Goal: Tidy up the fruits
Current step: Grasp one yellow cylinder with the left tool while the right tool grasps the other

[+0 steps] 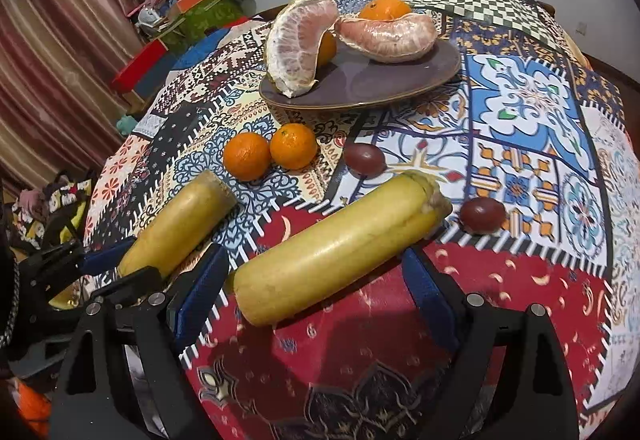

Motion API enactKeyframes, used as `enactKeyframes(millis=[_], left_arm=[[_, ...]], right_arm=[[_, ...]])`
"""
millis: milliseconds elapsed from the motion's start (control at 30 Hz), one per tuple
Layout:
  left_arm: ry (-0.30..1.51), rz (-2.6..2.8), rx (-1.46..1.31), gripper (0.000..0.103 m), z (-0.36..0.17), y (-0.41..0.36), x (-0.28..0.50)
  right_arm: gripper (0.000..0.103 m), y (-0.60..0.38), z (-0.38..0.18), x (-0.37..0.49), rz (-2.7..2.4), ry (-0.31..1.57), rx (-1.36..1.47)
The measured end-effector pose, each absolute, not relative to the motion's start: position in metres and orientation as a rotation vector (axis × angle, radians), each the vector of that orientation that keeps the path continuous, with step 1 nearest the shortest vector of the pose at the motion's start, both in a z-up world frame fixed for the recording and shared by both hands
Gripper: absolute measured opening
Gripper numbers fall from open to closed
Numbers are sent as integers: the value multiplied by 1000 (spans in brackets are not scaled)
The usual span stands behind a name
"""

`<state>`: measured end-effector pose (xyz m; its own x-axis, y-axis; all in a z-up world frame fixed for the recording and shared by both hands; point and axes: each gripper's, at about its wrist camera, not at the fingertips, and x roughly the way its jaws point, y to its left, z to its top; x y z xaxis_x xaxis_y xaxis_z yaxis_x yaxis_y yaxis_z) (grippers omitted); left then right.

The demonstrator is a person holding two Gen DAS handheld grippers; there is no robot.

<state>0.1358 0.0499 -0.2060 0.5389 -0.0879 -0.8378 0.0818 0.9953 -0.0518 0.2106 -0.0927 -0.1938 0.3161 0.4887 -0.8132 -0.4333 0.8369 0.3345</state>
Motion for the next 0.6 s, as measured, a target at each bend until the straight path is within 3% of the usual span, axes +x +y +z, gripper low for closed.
enactKeyframes(millis=[200,600], left_arm=[[1004,-99,-11,38,-208,47,145],[1015,-96,-11,45,-215,41,156]], right_arm=[[85,-72,-196,215,603,1077,-9],[45,-108,-190,208,651,1085,31]])
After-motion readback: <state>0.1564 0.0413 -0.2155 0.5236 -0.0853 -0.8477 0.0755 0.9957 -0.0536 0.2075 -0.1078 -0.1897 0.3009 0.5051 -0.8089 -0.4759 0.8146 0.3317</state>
